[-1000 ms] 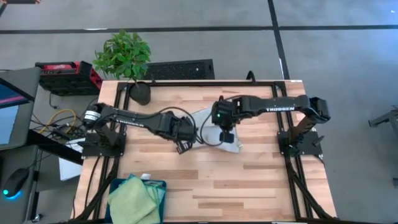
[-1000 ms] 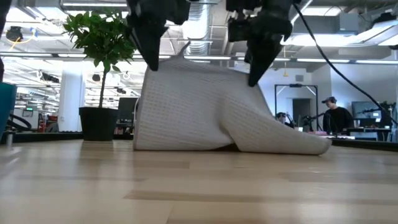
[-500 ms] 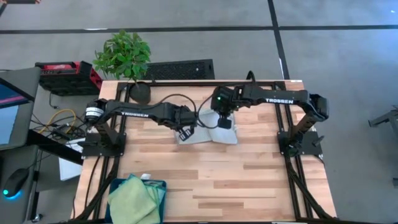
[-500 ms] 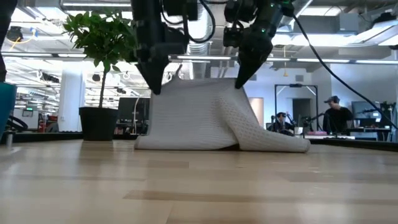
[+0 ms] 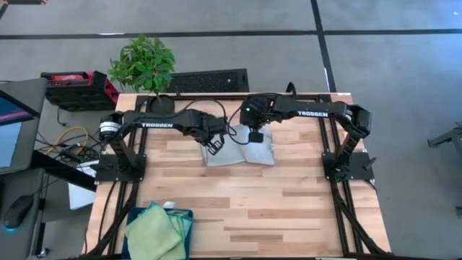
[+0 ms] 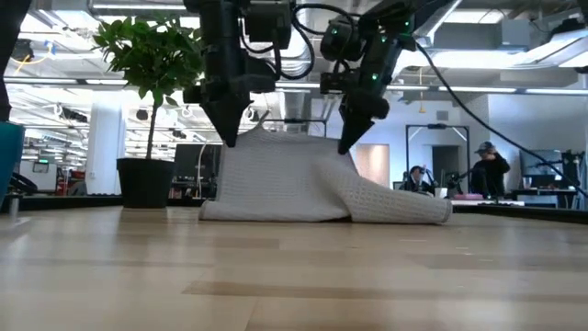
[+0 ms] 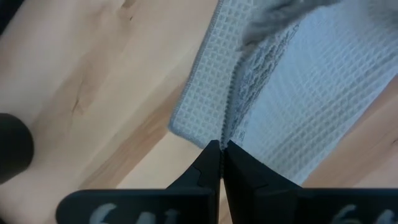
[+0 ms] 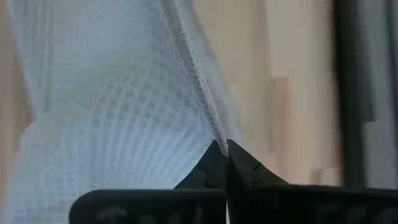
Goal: Fold microfiber towels
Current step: Fold the gray microfiber towel
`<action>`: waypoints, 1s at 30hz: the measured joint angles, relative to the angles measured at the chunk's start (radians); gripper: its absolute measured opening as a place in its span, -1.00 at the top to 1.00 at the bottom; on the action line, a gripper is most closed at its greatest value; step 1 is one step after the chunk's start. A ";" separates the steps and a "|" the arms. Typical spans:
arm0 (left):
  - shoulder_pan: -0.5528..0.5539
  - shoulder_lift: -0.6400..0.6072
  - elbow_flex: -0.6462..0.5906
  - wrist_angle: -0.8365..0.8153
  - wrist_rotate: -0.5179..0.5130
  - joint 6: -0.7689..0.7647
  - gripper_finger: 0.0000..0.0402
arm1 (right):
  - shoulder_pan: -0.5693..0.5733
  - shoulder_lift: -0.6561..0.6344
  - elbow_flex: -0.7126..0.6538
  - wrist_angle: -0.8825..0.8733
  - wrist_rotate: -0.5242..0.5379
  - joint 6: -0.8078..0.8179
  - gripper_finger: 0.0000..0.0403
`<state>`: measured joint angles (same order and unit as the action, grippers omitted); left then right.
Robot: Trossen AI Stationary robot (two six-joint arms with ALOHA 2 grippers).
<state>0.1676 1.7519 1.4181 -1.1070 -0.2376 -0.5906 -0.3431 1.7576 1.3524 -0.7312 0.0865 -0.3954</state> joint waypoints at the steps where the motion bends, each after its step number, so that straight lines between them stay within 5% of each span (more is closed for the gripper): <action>1: 0.007 0.000 0.001 -0.001 0.010 -0.005 1.00 | 0.001 0.001 0.000 0.016 0.018 -0.008 0.97; 15: 0.030 0.000 -0.001 -0.023 -0.008 0.002 0.97 | -0.009 0.031 -0.001 0.072 0.067 -0.076 0.68; 24: 0.050 0.000 -0.001 -0.008 -0.033 0.003 0.59 | -0.013 0.030 0.001 0.077 0.055 -0.071 0.20; 30: 0.059 0.000 0.000 -0.008 0.018 -0.010 0.39 | -0.026 0.030 0.085 -0.120 0.031 0.128 -0.05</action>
<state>0.2263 1.7519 1.4178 -1.1149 -0.2197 -0.6007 -0.3696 1.7878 1.4374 -0.8509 0.1178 -0.2673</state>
